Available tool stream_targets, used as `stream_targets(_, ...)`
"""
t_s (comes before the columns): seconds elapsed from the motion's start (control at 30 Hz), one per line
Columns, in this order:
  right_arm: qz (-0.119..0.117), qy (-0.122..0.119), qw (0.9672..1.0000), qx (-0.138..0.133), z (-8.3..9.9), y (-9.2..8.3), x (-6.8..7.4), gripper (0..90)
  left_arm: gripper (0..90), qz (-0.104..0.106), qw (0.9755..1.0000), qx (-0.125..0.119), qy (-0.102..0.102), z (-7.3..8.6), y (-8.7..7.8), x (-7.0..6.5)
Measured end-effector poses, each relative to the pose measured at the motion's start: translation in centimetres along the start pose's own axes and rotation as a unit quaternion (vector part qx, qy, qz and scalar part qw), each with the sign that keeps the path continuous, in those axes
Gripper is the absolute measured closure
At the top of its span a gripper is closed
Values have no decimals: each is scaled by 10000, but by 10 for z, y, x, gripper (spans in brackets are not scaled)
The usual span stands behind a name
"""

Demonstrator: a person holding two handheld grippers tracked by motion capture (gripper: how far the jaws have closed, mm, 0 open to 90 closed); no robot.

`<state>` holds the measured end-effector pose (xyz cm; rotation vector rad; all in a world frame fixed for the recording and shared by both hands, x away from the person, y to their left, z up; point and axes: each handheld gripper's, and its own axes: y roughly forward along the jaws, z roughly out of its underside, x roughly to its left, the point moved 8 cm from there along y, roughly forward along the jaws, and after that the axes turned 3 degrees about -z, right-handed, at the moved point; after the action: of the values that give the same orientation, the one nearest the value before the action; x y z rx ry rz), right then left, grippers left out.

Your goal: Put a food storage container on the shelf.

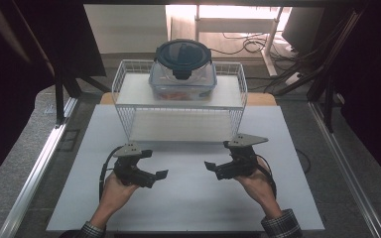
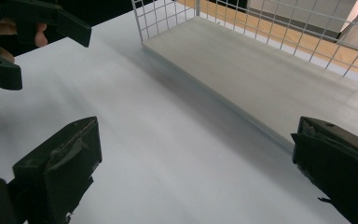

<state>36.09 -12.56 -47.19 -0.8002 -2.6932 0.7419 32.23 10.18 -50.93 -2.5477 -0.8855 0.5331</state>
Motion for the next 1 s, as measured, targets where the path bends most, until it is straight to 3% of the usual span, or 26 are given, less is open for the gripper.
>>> stream_targets(0.23, 126, 2, 9999, -94, 22, -7, 1, 10, 18, -134, 9999, -22, -7, 21, -4, 4)
stream_targets(0.53, 251, 176, 9995, -124, 48, -18, -2, 10, 17, -344, 9991, 216, 71, 49, -8, 6)
stream_targets(0.8, 349, 203, 9992, 70, 72, -18, 0, 10, 14, -479, 9975, 508, 102, 71, -10, 5)
stream_targets(1.0, 370, 149, 9988, 291, 87, -12, 6, 10, 14, -401, 9964, 742, -29, 85, -7, 1)
